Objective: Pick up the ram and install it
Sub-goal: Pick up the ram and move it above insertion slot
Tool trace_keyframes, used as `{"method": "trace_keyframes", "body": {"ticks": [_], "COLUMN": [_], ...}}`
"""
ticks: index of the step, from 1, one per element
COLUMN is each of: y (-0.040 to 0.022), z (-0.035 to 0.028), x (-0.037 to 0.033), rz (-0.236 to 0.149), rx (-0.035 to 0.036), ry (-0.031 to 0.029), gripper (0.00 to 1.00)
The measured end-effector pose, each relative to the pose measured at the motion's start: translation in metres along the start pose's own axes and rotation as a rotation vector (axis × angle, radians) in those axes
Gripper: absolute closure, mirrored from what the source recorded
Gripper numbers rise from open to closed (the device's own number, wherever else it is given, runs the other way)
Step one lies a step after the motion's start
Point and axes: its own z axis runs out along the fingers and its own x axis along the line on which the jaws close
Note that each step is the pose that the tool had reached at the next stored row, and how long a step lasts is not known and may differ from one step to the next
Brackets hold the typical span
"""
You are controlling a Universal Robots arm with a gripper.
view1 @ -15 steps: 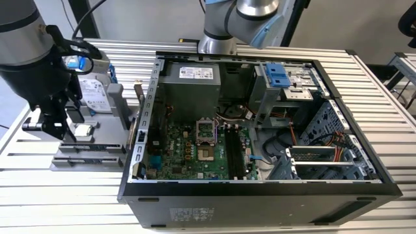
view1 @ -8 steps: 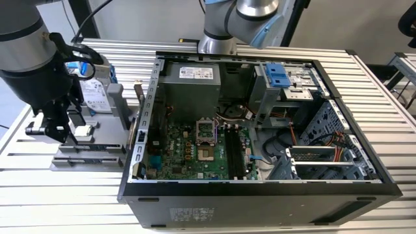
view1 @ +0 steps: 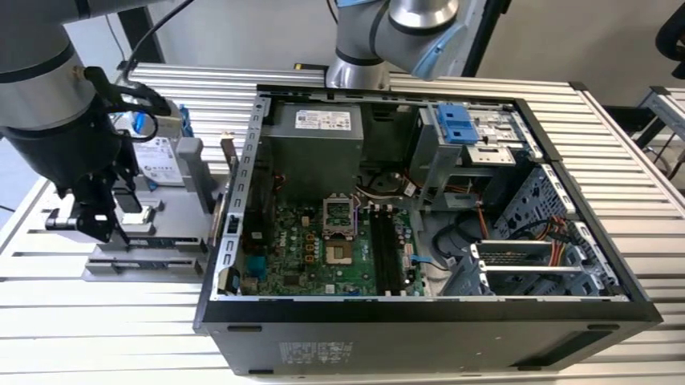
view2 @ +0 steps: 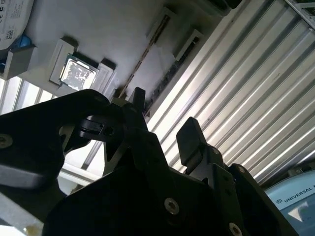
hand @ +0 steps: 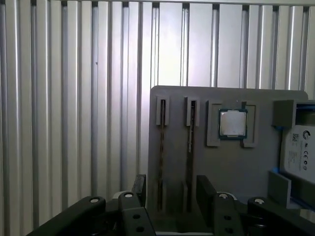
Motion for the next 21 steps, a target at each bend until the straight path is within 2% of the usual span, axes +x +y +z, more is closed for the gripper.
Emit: {"method": "trace_keyframes", "body": {"ticks": [3,11,14,18,21], "y": [0.0000,0.0001,0.0018,0.0054,0.0063], "z": [0.0045,0.0110,0.0154,0.0227,0.0272], "x": [0.0009,0.0016,0.0016,0.0021,0.0026], "rz": [0.000,0.000,0.000,0.000,0.000], "rx": [-0.0001,-0.0001,0.0027,0.0058,0.0082], "ry": [0.0000,0.0000,0.0001,-0.0032,-0.0105], "gripper": [0.00,0.00,0.00,0.00,0.00]}}
